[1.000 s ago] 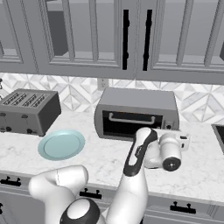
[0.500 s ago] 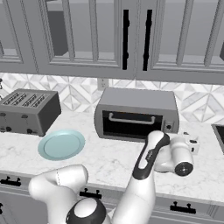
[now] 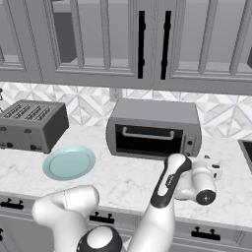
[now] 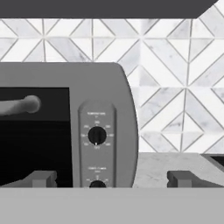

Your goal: Pick up the kebab skewer and baguette bread, and place them inside the toaster oven. Close the toaster oven door and start by setting the timer.

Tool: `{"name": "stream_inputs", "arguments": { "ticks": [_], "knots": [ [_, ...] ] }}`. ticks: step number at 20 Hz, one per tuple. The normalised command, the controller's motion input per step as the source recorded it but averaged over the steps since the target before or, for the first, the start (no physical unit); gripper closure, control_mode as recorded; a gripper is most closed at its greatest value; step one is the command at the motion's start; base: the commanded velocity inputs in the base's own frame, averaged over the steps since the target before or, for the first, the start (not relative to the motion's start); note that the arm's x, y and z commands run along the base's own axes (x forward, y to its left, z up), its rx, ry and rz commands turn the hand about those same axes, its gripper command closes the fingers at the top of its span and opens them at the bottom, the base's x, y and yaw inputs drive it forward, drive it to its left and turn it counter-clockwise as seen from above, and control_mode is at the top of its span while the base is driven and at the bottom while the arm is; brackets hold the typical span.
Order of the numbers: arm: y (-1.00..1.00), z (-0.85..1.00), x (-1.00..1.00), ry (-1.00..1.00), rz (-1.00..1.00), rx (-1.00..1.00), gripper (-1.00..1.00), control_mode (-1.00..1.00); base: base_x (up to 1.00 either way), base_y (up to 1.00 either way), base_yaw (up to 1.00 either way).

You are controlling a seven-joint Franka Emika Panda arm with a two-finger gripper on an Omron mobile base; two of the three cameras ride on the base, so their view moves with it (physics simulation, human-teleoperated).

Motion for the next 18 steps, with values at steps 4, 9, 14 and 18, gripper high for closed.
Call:
{"name": "stream_inputs", "arguments": {
  "ticks": [4, 9, 14, 18],
  "knots": [
    [0.19, -0.42, 0.05, 0.00, 0.00, 0.00, -1.00, -1.00, 0.00, 0.00, 0.00],
    [0.17, -0.35, 0.11, 0.00, 0.00, 0.00, -1.00, -1.00, 0.00, 0.00, 0.00],
    [0.03, -0.23, 0.20, 0.00, 0.00, 0.00, -1.00, -1.00, 0.00, 0.00, 0.00],
    [0.00, -0.10, 0.26, 0.00, 0.00, 0.06, -1.00, -1.00, 0.00, 0.00, 0.00]
  ]
}}
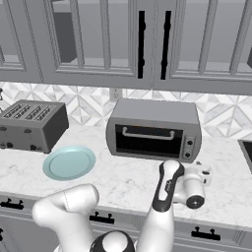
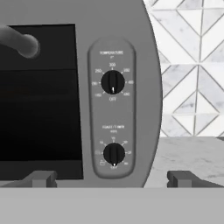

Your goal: Pick up the kebab skewer and baguette bread, and place them inside the toaster oven. Close the toaster oven door and start by setting the timer.

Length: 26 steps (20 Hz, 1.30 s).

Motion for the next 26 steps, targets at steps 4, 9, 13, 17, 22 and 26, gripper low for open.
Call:
{"name": "stream_inputs", "arguments": {
  "ticks": [4, 9, 13, 17, 22, 26],
  "knots": [
    [0.00, 0.00, 0.33, 0.00, 0.00, 0.05, -1.00, -1.00, 0.00, 0.00, 0.00],
    [0.00, 0.00, 0.29, 0.00, 0.00, 0.03, -1.00, -1.00, 0.00, 0.00, 0.00],
    [0.00, -0.01, 0.21, 0.00, 0.00, 0.00, -1.00, -1.00, 0.00, 0.00, 0.00],
    [0.00, -0.06, 0.15, 0.00, 0.00, 0.00, -1.00, -1.00, 0.00, 0.00, 0.00],
    [0.00, -0.08, 0.10, 0.00, 0.00, 0.00, -1.00, -1.00, 0.00, 0.00, 0.00],
    [0.00, -0.01, 0.03, 0.00, 0.00, 0.00, -1.00, -1.00, 0.00, 0.00, 0.00]
  ]
}}
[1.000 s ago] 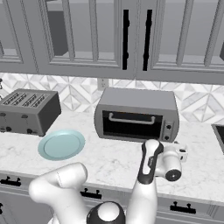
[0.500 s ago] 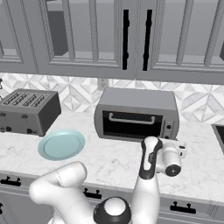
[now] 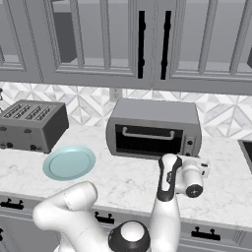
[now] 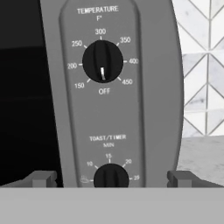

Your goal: Pick up the kebab skewer and baguette bread, and place them inside the toaster oven. Close the toaster oven door and start by setting the timer.

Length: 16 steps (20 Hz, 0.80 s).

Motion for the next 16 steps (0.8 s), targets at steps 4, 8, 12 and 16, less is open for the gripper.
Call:
{"name": "stream_inputs", "arguments": {
  "ticks": [4, 8, 12, 16],
  "knots": [
    [0.00, 0.00, 0.00, 0.00, 0.00, 0.00, -1.00, -1.00, 0.00, 0.00, 0.00],
    [0.00, 0.00, 0.00, 0.00, 0.00, 0.00, -1.00, -1.00, 0.00, 0.00, 0.00],
    [0.00, 0.00, 0.00, 0.00, 0.00, 0.00, -1.00, -1.00, 0.00, 0.00, 0.00],
    [0.00, 0.00, 0.00, 0.00, 0.00, 0.00, -1.00, -1.00, 0.00, 0.00, 0.00]
  ]
}}
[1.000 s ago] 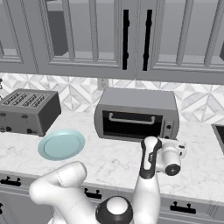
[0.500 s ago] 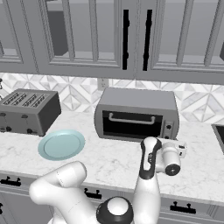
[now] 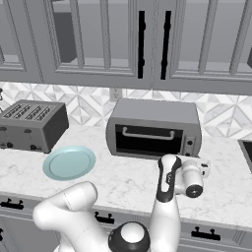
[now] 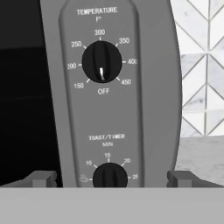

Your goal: Pick up the kebab skewer and baguette bread, and place them inside the toaster oven. Close the toaster oven door and start by setting the timer.

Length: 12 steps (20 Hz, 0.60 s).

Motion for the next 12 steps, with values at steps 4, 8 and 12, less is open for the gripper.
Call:
{"name": "stream_inputs", "arguments": {
  "ticks": [4, 8, 12],
  "knots": [
    [0.00, 0.00, 0.00, 0.00, 0.00, 0.00, -1.00, -1.00, 0.00, 0.00, 0.00],
    [0.00, 0.00, 0.00, 0.00, 0.00, 0.00, -1.00, -1.00, 0.00, 0.00, 0.00],
    [0.00, 0.00, 0.00, 0.00, 0.00, 0.00, -1.00, -1.00, 0.00, 0.00, 0.00]
  ]
}}
